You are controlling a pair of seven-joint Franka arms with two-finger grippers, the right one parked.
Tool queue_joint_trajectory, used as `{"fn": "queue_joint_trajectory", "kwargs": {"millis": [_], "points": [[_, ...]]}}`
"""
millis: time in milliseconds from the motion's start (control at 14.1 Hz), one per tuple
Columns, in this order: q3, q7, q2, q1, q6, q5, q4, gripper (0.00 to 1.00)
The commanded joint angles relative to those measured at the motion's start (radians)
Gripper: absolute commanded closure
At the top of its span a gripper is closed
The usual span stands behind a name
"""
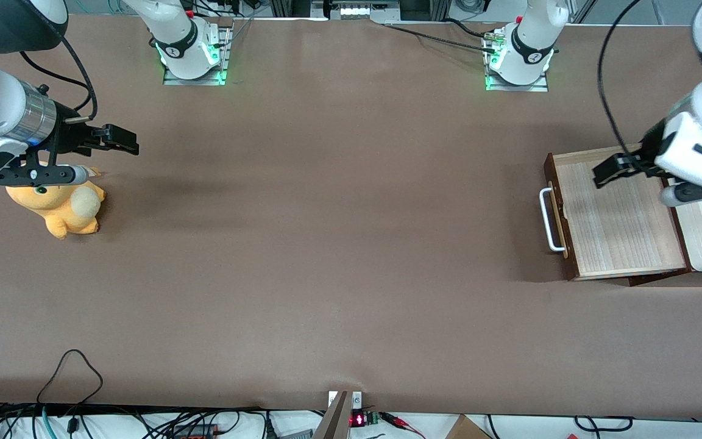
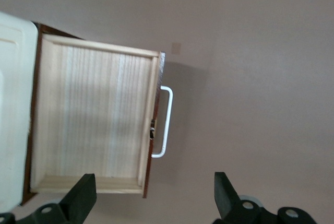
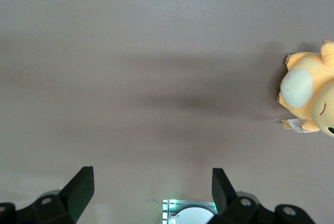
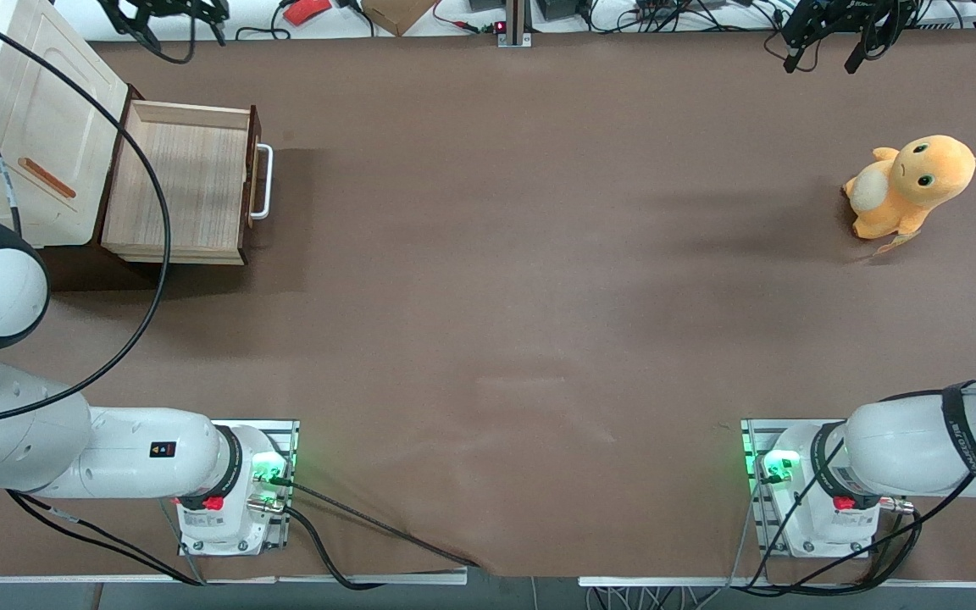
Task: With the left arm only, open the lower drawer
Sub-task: 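Open the left gripper and lift it away from the handle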
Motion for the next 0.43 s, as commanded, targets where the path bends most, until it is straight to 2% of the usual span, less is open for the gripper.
{"fn": "queue_joint_trajectory", "kwargs": {"millis": [0, 355], "points": [[0.009, 0.052, -0.027, 0.005, 0.004, -0.026, 0.001, 0.00], [0.012, 0.099, -0.029, 0.006, 0.003, -0.027, 0.001, 0.00]]}}
